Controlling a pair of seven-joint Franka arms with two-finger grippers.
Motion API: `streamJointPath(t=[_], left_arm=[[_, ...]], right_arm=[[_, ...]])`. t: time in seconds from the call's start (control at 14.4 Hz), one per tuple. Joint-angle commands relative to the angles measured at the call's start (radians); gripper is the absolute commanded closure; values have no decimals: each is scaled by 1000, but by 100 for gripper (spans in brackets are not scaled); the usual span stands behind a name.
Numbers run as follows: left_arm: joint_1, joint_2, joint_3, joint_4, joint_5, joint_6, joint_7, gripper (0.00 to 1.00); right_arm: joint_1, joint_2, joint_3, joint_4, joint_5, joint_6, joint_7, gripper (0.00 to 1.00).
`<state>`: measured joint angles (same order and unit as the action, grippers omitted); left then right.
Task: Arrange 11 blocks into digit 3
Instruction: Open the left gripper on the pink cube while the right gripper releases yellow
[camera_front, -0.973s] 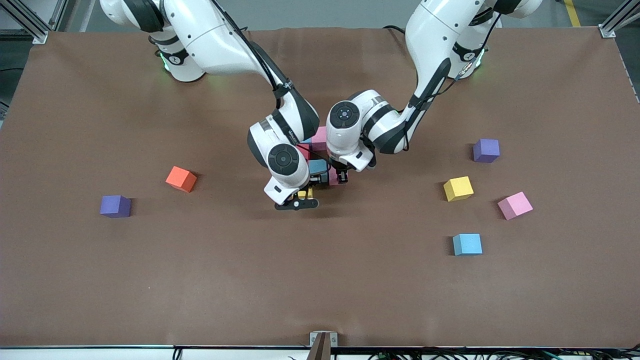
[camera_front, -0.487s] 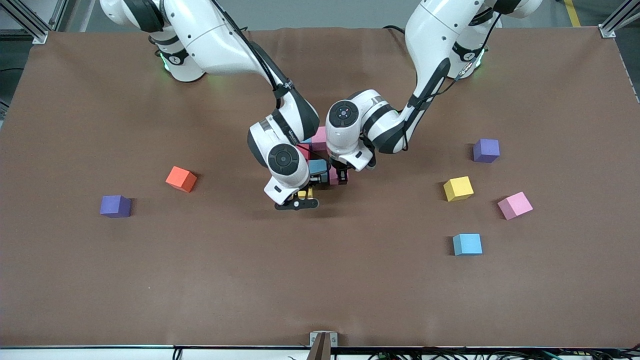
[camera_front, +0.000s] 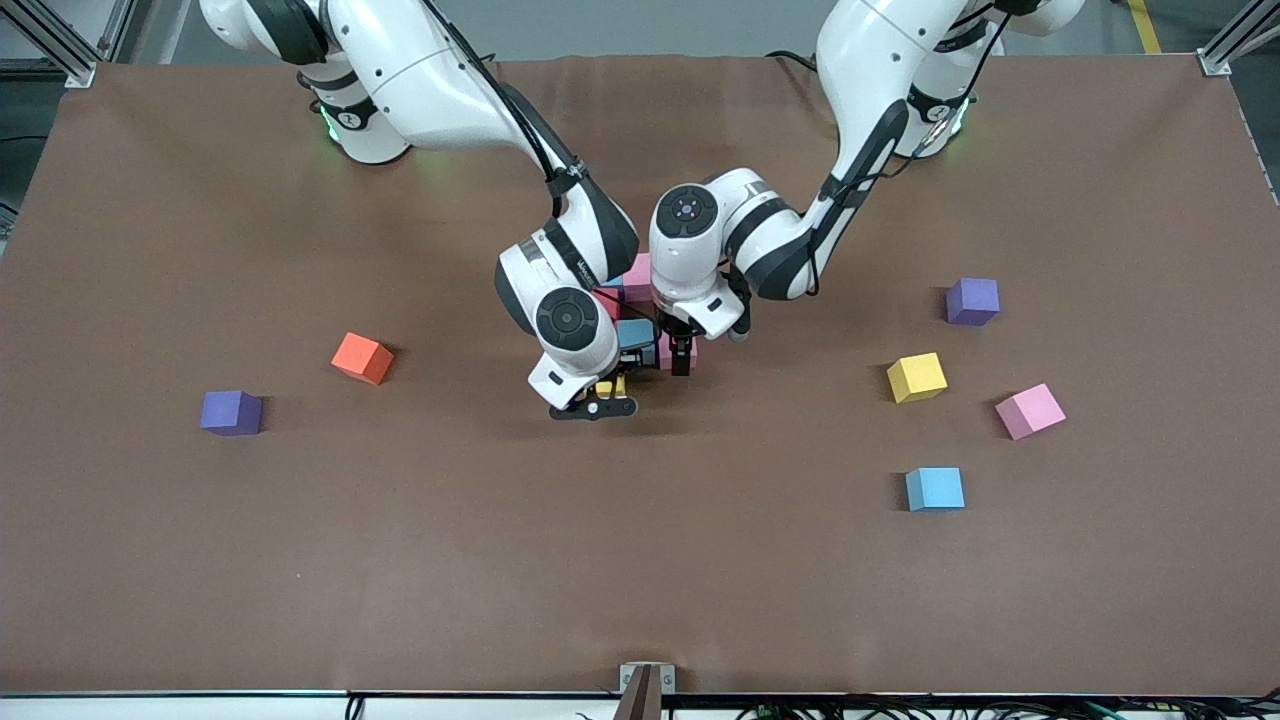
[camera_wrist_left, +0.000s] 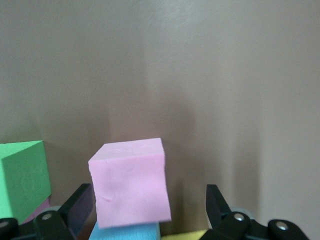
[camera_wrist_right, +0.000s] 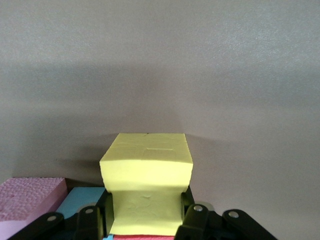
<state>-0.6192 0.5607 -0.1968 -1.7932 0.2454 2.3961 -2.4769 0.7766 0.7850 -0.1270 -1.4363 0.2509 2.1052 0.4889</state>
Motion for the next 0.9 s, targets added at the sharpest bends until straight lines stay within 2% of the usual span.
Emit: streamJointPath(t=[0.0, 0.14, 0.21, 0.28, 0.35, 0.83], left_arm=[[13, -94, 0, -23, 14, -81, 100, 0], [39, -119, 2, -18, 14, -103, 191, 0], [58, -128, 2, -17, 14, -104, 249, 0], [81, -139, 2, -12, 14, -104, 324, 0], [102, -143, 2, -9, 14, -107, 392, 0], [245, -148, 3, 162, 9, -226, 898, 0]], right_arm=[[10, -29, 3, -58, 4, 1, -1, 49], [10, -27, 3, -58, 2, 1, -1, 49], [10, -27, 3, -58, 2, 2, 0, 40], [12, -27, 3, -56, 2, 3, 0, 5], [12, -27, 3, -55, 2, 3, 5, 0], [6, -58, 1, -46, 2, -5, 8, 0]])
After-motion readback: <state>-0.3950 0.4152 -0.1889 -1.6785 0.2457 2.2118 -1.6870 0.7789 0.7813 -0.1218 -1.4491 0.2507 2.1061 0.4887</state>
